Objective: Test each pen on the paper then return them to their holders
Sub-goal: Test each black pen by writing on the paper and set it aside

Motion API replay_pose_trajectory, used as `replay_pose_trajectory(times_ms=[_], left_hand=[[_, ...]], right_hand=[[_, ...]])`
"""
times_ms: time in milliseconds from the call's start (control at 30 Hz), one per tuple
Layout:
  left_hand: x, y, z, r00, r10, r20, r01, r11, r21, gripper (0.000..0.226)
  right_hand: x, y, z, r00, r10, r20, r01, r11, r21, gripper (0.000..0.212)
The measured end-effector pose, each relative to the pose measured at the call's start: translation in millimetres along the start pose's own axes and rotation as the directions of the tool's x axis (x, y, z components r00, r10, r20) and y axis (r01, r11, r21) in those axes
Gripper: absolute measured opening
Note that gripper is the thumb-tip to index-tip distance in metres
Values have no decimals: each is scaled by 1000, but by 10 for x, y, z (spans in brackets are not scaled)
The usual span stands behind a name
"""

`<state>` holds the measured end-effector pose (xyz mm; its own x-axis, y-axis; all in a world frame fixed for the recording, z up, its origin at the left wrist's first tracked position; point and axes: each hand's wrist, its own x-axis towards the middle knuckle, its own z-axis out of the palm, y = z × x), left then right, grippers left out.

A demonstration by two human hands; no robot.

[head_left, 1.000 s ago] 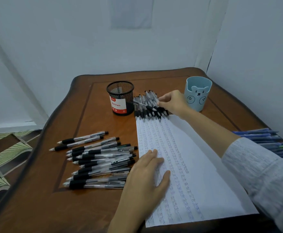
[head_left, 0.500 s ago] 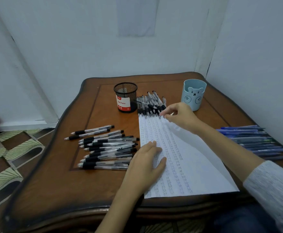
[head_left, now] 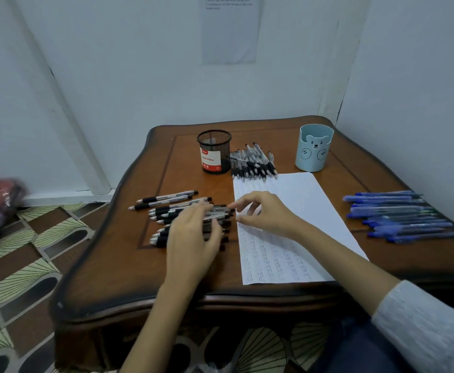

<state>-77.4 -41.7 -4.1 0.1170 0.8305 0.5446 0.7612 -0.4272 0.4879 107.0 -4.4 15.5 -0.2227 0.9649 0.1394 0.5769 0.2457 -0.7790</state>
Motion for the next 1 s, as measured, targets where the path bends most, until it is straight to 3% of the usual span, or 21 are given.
replay_pose_trajectory(times_ms=[233, 400, 500, 600, 667, 767, 1000], left_hand=[[-55, -260, -37, 997, -45, 62, 39, 995, 86, 31], [-43, -247, -45, 996, -73, 43, 72, 997, 26, 44], [-58, -221, -54, 995, -94, 39, 95, 995, -30, 48], [-51, -195, -57, 995, -79, 55, 81, 996, -24, 46], [-42, -171, -54, 997, -18, 75, 17, 1000, 16, 46], [-35, -79, -30, 987, 101, 121, -112, 990, 90, 47], [27, 253, 241, 926, 217, 309, -230, 973, 5, 40]], right_hand=[[54, -52, 186, 993, -102, -58, 95, 988, -120, 17], [36, -60, 78, 993, 16, -114, 15, 963, 268, 7], [20, -78, -60, 978, 146, -149, -27, 798, 602, 12], [-5, -85, -257, 944, 279, -174, 33, 446, 894, 16], [-28, -50, -394, 907, 390, -157, 37, 298, 954, 24], [-87, 21, -559, 890, 442, -111, 12, 219, 976, 34], [-302, 148, -792, 886, 462, -21, -23, 90, 996, 40]])
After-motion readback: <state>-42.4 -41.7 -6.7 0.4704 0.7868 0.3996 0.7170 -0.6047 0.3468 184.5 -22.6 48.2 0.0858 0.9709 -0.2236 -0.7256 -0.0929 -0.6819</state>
